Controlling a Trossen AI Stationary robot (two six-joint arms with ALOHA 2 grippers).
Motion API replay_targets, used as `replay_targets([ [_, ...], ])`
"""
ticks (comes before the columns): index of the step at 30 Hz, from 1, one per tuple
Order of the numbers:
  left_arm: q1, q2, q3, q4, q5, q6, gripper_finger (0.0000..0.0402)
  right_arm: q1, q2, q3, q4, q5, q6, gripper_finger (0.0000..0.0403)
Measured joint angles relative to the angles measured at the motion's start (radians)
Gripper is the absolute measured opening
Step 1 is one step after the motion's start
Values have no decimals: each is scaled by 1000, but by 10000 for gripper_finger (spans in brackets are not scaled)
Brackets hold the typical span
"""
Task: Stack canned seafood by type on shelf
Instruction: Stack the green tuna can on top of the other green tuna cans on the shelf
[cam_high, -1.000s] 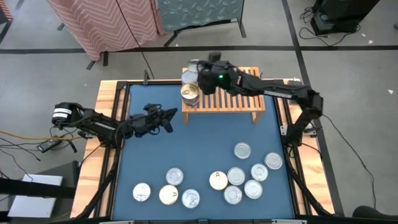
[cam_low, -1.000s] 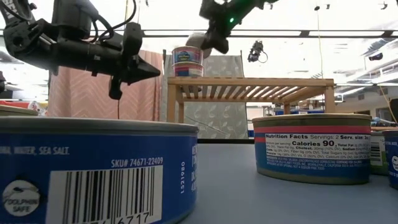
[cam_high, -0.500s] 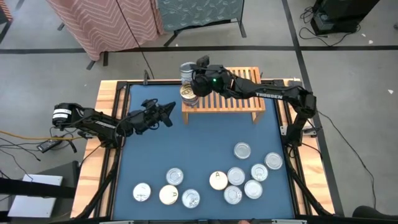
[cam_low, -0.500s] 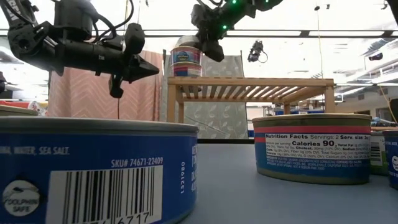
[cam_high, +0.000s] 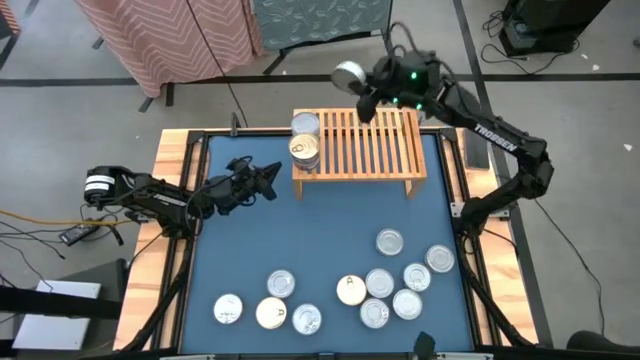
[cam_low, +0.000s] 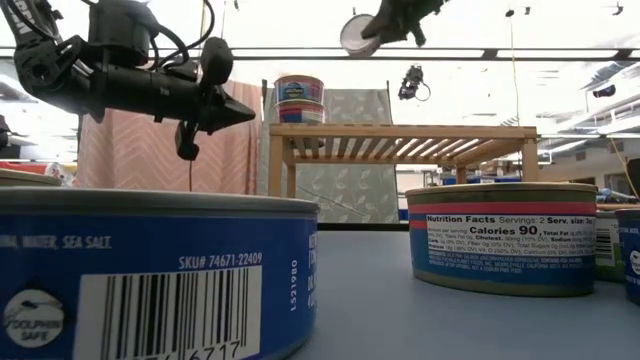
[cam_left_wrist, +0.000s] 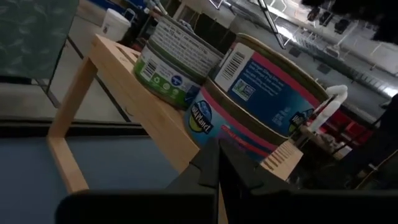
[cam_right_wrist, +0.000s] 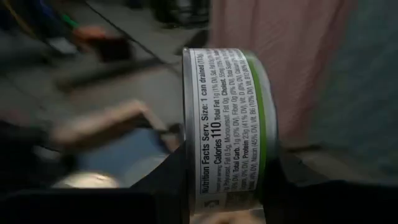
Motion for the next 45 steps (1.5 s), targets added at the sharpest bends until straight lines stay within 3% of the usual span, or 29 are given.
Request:
replay_targets([
  [6, 29, 0, 0, 160, 66, -66, 9, -75, 39, 0, 63, -313, 462, 120],
  [12, 112, -1, 0, 347, 105, -127, 6, -121, 125, -2, 97, -441, 700, 120],
  [17, 197, -1, 33, 364, 157, -178, 6, -127, 222, -3, 186, -539, 812, 120],
  [22, 268, -1, 95, 361, 277, -197, 6, -111, 276, -2, 253, -617, 865, 120],
  [26, 334, -1, 158, 287, 314, -197, 5, -97, 311, -2, 252, -628, 872, 120],
  [35, 451, 0, 394, -123, 697, -134, 5, -94, 343, -2, 285, -622, 853, 120],
  [39, 469, 0, 481, -241, 762, -38, 5, -93, 349, -2, 272, -628, 848, 120],
  [45, 517, 0, 553, -249, 841, -11, 5, -91, 349, -2, 283, -602, 837, 120],
])
